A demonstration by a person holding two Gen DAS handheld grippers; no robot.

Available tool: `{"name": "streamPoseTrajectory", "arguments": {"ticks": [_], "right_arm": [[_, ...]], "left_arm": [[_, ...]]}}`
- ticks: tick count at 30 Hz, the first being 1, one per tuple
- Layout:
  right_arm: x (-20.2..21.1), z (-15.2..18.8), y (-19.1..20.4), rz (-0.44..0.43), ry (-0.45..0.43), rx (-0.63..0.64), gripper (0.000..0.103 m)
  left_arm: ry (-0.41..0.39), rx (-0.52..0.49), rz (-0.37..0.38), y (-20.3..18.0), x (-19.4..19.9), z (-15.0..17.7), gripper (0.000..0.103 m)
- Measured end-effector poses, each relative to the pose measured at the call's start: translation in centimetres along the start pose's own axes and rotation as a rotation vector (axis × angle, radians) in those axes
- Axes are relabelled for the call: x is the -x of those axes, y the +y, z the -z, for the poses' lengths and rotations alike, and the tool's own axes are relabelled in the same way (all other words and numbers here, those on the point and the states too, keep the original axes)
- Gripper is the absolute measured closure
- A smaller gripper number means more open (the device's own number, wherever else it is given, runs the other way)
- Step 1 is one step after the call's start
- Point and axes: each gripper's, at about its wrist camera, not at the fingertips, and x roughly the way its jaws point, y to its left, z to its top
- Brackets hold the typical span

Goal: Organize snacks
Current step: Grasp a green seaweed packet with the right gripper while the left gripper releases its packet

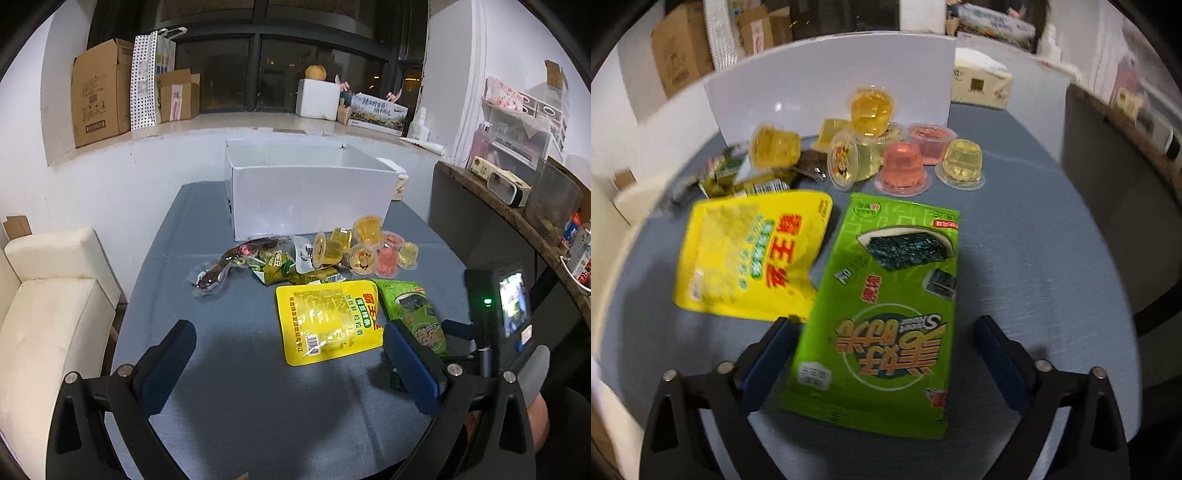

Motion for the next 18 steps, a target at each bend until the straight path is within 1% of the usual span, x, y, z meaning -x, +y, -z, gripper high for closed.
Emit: {"name": "streamPoseTrajectory", "arguments": {"ticks": [1, 2, 6, 8, 11, 15, 17, 18], "right_arm": [[0.3, 0.1, 0.0, -0.003, -0.007, 0.000, 0.017], [0.5, 0.0, -0.2, 0.001, -0.017, -0.001, 0.027], [1.2, 0.4, -1.2, -0.026, -0.018, -0.033, 0.028], [1.7, 0.5, -1.8, -0.029, -0.037, -0.045, 0.028], [3.2, 0.3, -2.6, -0.025, -0.092, -0.046, 0.028], [6.6, 0.2, -3.9, -0.013, -0.193, -0.037, 0.028], [8.5, 0.1, -4.6, -0.005, -0.240, -0.033, 0.028], [8.7, -0.2, -5.1, -0.007, -0.253, -0.034, 0.028]], "left_arm": [[0.004, -0.002, -0.002, -0.1, -0.2, 0.0, 0.000], [0.008, -0.004, -0.004, -0.2, -0.5, 0.1, 0.000], [0.029, -0.011, -0.001, -0.7, -1.4, 0.2, 0.000], [0.035, -0.015, -0.001, -1.1, -1.8, 0.2, 0.000], [0.045, -0.019, 0.008, -1.7, -2.5, 0.2, 0.000], [0.076, -0.034, 0.008, -2.9, -4.3, 0.1, 0.000], [0.090, -0.030, 0.026, -3.7, -5.3, 0.0, 0.000], [0.094, -0.025, 0.028, -4.1, -5.9, -0.1, 0.000]]}}
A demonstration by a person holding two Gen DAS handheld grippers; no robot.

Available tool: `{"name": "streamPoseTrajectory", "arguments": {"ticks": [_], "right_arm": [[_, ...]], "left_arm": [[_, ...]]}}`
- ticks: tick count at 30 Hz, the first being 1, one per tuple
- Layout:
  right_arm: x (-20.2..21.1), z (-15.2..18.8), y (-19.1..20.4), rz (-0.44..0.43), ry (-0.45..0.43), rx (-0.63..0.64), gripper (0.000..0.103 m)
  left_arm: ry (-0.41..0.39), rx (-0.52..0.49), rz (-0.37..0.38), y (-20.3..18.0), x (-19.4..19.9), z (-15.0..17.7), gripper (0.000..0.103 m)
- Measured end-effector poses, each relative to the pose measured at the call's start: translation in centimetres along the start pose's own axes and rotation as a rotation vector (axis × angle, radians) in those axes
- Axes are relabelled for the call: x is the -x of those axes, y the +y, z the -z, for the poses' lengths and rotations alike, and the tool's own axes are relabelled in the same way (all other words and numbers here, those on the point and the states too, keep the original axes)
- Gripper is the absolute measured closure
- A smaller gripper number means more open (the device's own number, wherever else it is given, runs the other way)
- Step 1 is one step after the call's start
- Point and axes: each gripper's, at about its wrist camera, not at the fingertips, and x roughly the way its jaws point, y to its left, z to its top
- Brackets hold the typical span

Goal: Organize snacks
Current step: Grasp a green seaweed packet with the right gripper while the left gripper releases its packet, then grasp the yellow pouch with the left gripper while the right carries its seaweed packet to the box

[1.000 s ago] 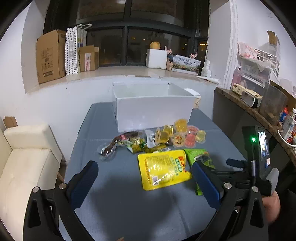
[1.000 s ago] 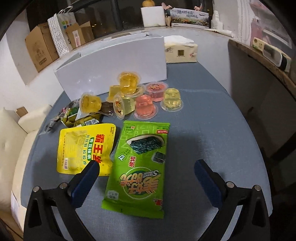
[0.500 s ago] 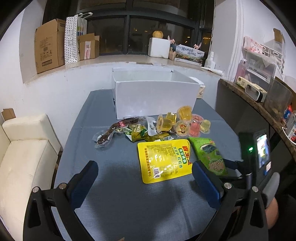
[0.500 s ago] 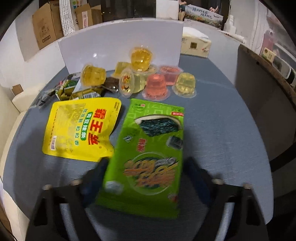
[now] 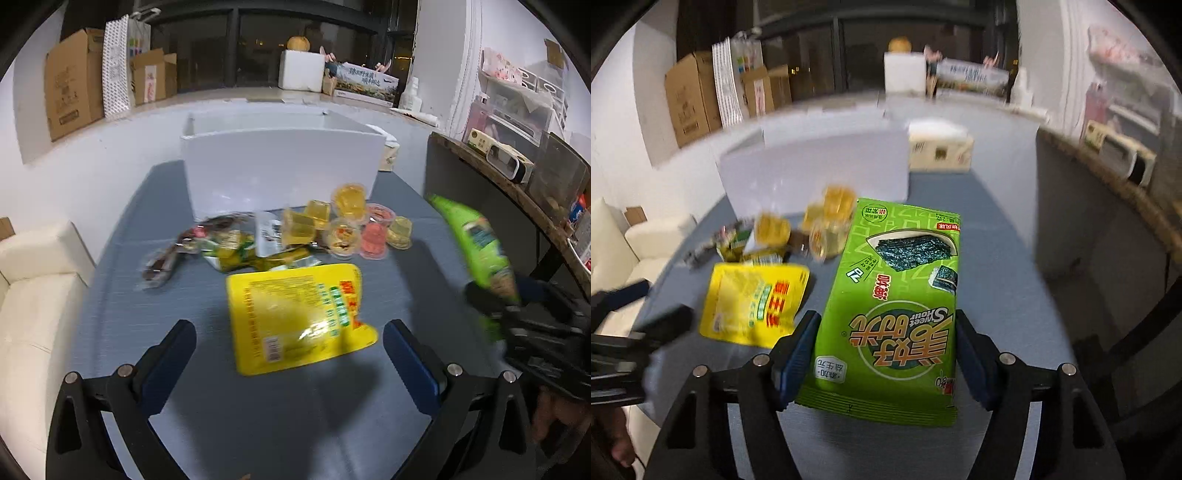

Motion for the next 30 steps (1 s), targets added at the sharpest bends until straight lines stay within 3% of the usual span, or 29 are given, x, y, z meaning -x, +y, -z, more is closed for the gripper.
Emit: {"name": "streamPoseTrajectory", "arguments": {"ticks": [3, 10, 13, 22, 24, 26, 30], "right_arm": [[0.8, -0.5, -1.1, 0.003, -0.029, -0.005, 0.028], [1.1, -0.6, -2.4, -0.018, -0.048, -0.019, 0.028], [1.4, -0.4, -2.8, -0.028, -0.048, -0.021, 0.028], [0.7, -0.2, -3.1, -0.049, -0.035, -0.032, 0.028], [0.6, -0.2, -3.2, -0.050, -0.036, -0.033, 0.028], [0.6, -0.2, -3.2, -0.051, -0.035, -0.035, 0.028], [0.7, -0.2, -2.9, -0.053, -0.043, -0.026, 0.028]], "left_arm": [[0.040, 0.011, 0.007, -1.1, -2.3, -0.5, 0.000], [0.150, 0.005, -0.159, -2.4, -9.0, -1.1, 0.000], [0.146, -0.001, -0.181, -2.8, -9.8, -1.3, 0.000], [0.150, 0.014, -0.150, -2.1, -10.7, -1.1, 0.000], [0.158, 0.011, -0.136, -2.0, -10.5, -1.0, 0.004], [0.148, 0.000, -0.129, -2.0, -10.1, -0.7, 0.017], [0.145, -0.012, -0.109, -2.2, -9.2, -0.4, 0.031]]}}
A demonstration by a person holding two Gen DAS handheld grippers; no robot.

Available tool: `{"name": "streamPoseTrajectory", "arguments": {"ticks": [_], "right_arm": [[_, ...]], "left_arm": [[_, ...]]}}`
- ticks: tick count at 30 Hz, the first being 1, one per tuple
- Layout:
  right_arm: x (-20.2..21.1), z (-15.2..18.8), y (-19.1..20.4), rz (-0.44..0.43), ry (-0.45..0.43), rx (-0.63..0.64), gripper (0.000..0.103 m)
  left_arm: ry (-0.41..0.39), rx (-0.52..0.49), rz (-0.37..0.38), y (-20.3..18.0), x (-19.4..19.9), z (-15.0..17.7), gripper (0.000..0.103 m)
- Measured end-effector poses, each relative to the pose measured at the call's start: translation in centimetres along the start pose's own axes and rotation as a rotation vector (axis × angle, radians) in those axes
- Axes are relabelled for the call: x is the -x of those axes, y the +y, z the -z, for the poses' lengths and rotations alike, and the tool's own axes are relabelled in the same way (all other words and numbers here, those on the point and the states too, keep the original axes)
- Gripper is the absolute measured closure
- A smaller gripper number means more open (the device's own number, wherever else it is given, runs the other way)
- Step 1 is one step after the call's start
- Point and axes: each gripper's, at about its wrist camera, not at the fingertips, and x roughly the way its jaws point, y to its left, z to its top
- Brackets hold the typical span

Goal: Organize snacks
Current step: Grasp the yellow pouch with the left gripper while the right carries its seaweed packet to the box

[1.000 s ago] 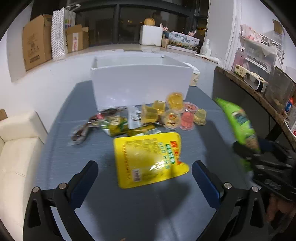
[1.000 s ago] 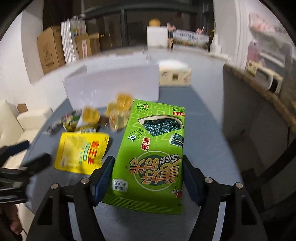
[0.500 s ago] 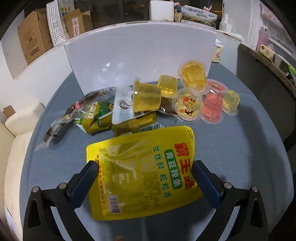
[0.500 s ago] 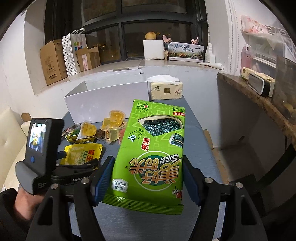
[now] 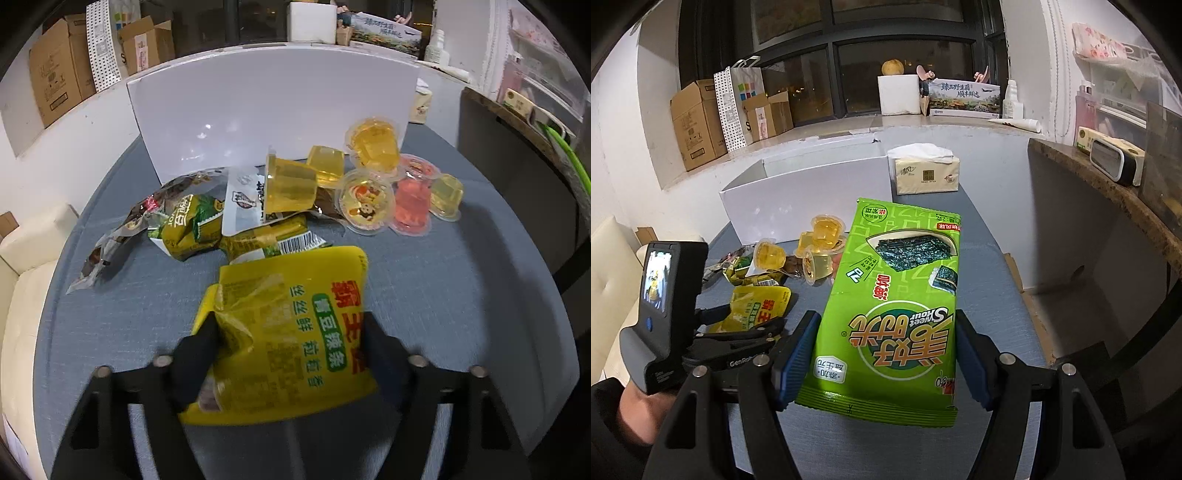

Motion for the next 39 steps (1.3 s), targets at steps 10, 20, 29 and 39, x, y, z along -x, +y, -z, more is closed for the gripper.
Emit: {"name": "streamPoseTrajectory", "arguments": {"ticks": [10, 20, 29, 39], "right_arm": [[0.4, -0.2, 1.3, -0.008, -0.017, 0.038, 0.028], [0.4, -3.6, 3.4, -0.065, -0.068, 0.094, 0.028], [-2.7, -12.9, 4.4, -0.123, -0.129, 0.103, 0.028], [-11.2, -22.2, 6.4, -0.127, -0.080, 0.165, 0.028]], "left_arm": [[-0.040, 0.039, 0.074, 2.4, 3.2, 1.7, 0.041], [-0.260, 0.027, 0.083, 4.0, 12.2, -1.1, 0.041], [-0.399, 0.017, 0.066, 6.4, 14.7, -10.5, 0.041], [-0.354, 0.050, 0.056, 9.0, 8.7, -20.9, 0.041]]}}
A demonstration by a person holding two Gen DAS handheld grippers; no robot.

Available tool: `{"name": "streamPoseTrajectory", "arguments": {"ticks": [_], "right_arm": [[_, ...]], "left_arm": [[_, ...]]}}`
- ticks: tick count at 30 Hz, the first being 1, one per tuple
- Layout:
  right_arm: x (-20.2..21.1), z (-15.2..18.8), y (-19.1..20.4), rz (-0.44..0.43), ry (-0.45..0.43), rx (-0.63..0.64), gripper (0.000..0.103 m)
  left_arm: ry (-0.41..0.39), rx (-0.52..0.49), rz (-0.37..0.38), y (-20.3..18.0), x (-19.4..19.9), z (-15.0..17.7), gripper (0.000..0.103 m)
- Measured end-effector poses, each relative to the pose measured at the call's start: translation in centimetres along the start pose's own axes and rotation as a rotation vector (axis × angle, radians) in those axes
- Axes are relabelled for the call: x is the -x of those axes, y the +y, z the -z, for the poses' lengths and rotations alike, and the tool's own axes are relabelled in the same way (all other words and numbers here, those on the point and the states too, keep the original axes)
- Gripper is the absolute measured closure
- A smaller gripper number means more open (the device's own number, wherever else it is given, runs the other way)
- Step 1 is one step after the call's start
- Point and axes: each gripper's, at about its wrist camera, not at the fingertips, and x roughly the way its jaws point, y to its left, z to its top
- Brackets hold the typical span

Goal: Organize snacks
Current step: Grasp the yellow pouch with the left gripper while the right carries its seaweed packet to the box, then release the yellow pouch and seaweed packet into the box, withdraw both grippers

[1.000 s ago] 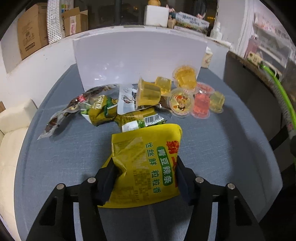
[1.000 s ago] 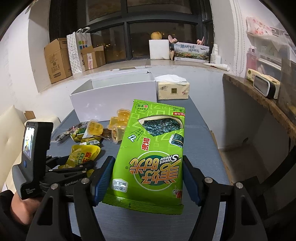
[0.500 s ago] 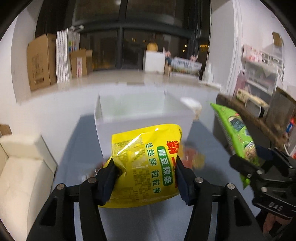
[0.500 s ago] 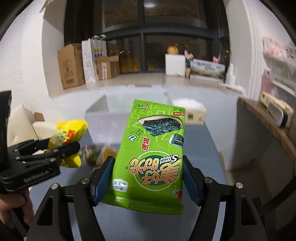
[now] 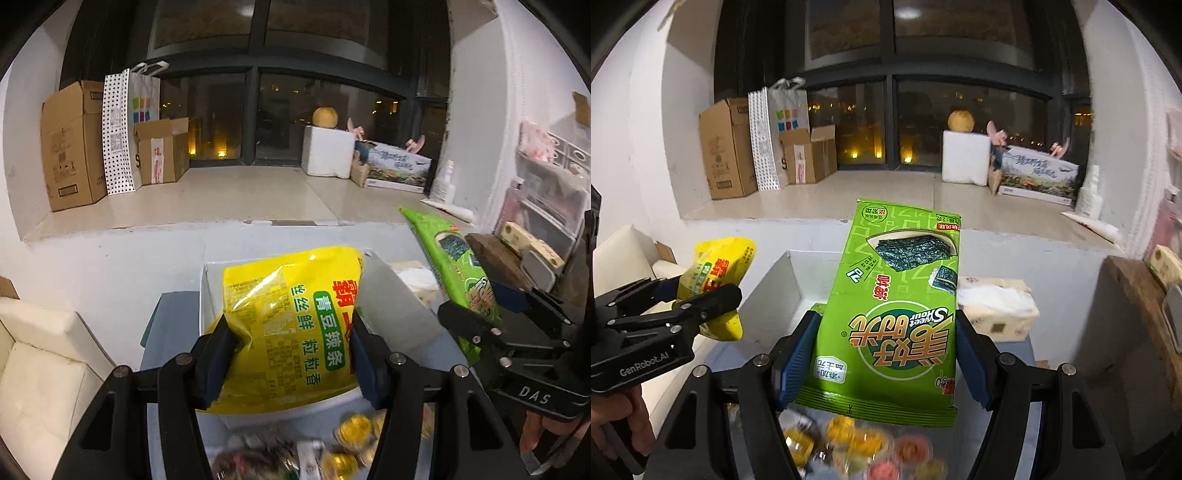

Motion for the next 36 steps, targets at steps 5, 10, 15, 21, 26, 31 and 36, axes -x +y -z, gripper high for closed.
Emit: {"name": "streamPoseTrajectory", "arguments": {"ticks": [5, 10, 15, 21, 26, 31, 36], "right_arm": [[-4.7, -1.2, 0.7, -0.001, 0.049, 0.051, 0.028], [-8.3, -0.8, 0.6, 0.016, 0.115, 0.060, 0.017], [-9.5, 0.7, 0.1, 0.021, 0.134, 0.059, 0.005], [-8.9, 1.6, -0.1, 0.005, 0.128, 0.033, 0.005], [-6.3, 1.7, -0.1, -0.014, 0.080, 0.029, 0.005], [-1.5, 3.8, -0.4, -0.069, 0.044, 0.025, 0.000], [3.1, 7.5, -1.5, -0.086, 0.029, -0.021, 0.000]], "left_arm": [[0.036, -0.020, -0.021, 0.6, -4.3, -1.0, 0.036], [0.061, -0.009, -0.109, 2.2, -7.8, -0.9, 0.011], [0.081, 0.000, -0.094, 2.9, -8.8, -0.1, 0.006], [0.087, -0.011, -0.083, 2.5, -8.4, 0.4, 0.002], [0.086, -0.011, -0.066, 2.0, -6.8, 0.5, 0.001], [0.065, -0.021, -0.052, 0.8, -3.1, 2.3, 0.000], [0.057, -0.005, -0.033, 0.0, 0.9, 5.7, 0.000]]}}
